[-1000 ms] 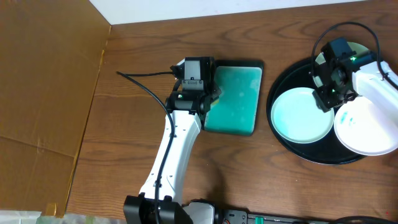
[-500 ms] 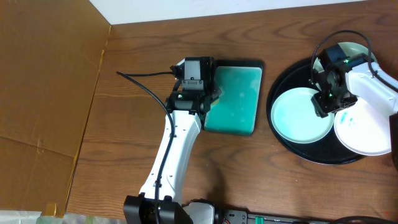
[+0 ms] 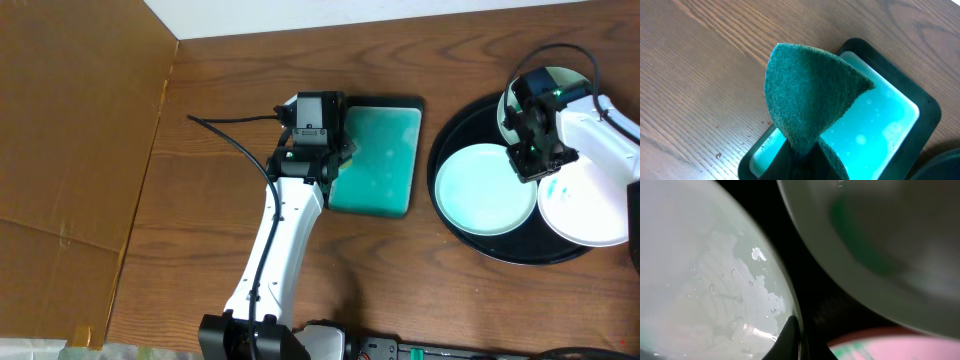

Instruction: Clean dirty plates on tray and stack at the side

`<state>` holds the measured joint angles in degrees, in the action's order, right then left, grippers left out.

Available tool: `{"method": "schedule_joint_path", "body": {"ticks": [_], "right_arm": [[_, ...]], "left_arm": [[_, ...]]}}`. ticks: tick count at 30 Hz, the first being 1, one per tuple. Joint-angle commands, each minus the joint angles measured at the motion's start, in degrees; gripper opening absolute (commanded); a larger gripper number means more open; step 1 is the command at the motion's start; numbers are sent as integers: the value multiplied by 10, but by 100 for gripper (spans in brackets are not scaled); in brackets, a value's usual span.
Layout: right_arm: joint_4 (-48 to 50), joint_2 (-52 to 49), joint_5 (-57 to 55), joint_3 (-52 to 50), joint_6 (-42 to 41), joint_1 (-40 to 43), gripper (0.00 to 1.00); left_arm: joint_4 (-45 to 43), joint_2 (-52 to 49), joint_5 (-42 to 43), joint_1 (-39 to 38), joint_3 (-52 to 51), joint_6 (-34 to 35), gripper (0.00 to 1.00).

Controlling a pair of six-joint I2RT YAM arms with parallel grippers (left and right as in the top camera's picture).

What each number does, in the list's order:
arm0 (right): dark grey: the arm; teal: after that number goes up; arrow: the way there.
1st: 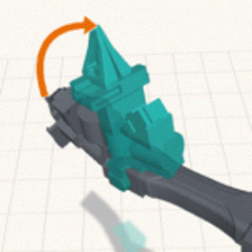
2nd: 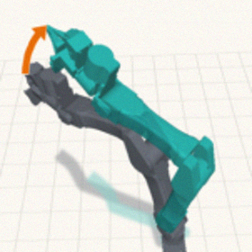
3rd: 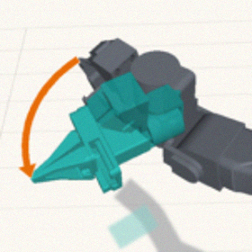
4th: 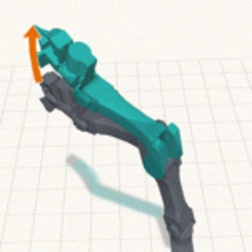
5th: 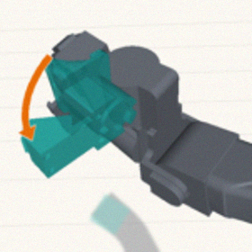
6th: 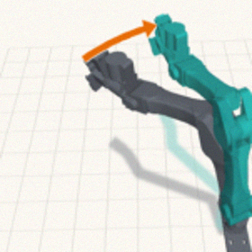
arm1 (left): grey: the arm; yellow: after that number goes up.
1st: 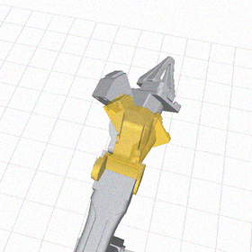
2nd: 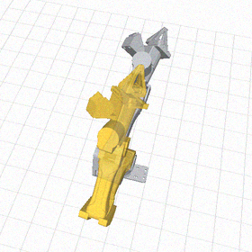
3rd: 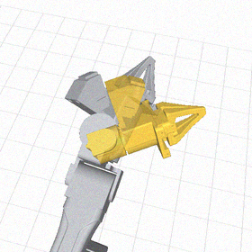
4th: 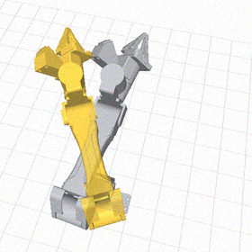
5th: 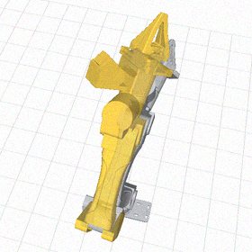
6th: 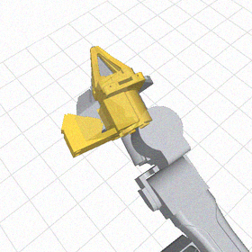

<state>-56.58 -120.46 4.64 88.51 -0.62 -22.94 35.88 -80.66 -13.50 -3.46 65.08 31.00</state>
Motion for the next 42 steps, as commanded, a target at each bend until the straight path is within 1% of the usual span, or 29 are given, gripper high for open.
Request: {"method": "schedule_joint_path", "body": {"ticks": [1, 4, 6, 11, 17, 21, 27, 31, 42], "right_arm": [[-29, 36, -71, 45, 23, -15, 1], [-53, 56, -124, 73, 34, -34, 1], [-57, 70, -182, 84, 35, -51, 1], [-42, 96, -375, 87, 41, -103, 1], [-31, 100, -586, 87, 97, -179, 1], [-3, 100, -658, 87, 164, -224, 1], [53, 100, -746, 87, 253, -275, 1], [67, 100, -751, 87, 290, -290, 1], [71, 100, -751, 87, 301, -294, 1]], "left_arm": [[1, 3, -9, 2, -6, -10, 7], [1, 3, -9, 2, -6, -10, 7], [1, 3, -9, 2, -6, -10, 7], [1, 3, -9, 2, -6, -10, 7], [1, 3, -9, 2, -6, -10, 7], [1, 3, -9, 2, -6, -10, 7], [2, 3, -9, 2, -6, -10, 7], [2, 3, -9, 2, -6, -10, 7], [3, 3, -9, 2, -7, -10, 7]]}}
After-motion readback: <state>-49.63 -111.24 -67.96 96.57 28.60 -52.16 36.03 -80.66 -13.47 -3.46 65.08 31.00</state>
